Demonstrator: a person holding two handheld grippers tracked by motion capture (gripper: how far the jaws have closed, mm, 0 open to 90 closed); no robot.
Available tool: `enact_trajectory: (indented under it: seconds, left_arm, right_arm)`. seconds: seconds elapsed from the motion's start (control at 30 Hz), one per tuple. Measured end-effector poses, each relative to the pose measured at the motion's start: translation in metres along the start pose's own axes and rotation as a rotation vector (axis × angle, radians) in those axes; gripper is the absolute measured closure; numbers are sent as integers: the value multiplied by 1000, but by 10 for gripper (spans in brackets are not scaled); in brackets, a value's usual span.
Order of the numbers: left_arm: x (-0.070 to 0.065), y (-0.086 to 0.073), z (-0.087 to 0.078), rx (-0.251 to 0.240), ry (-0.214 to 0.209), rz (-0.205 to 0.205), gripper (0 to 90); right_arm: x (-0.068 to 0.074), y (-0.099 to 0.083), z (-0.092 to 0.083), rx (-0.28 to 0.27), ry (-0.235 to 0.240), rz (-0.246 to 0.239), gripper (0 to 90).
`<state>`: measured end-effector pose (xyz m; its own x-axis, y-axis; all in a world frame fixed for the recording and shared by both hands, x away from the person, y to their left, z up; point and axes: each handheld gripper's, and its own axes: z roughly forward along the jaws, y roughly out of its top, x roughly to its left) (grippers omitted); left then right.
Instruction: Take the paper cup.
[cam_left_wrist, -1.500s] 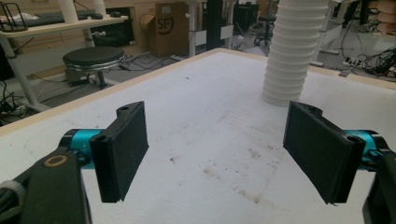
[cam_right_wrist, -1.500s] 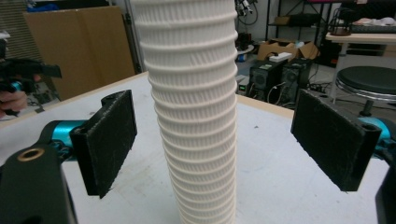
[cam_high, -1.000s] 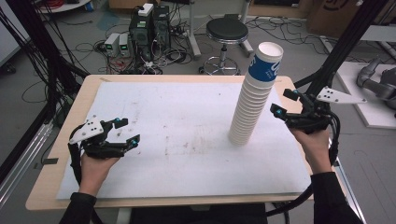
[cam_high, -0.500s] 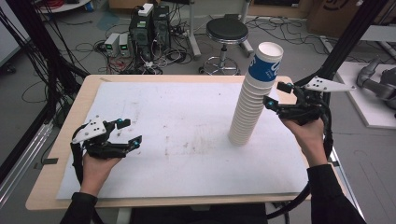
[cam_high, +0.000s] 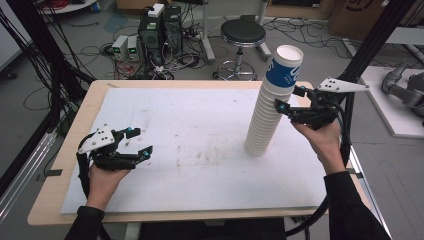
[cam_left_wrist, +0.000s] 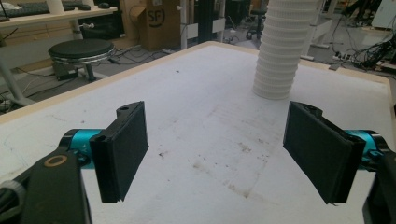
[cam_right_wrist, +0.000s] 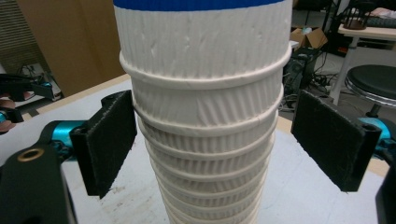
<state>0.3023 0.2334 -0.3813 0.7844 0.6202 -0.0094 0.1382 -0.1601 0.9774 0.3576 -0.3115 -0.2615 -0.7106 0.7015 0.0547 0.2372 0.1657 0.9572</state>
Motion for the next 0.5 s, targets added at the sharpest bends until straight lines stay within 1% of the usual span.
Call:
enact_trajectory:
  seconds: [0.27, 0.5]
  left_arm:
    - [-1, -1, 1, 4, -4, -2, 219]
    - [-1, -1, 1, 5, -8, -1, 219]
  right_arm:
    - [1, 2, 6, 3, 5, -9, 137]
    - [2, 5, 10, 6, 9, -7, 132]
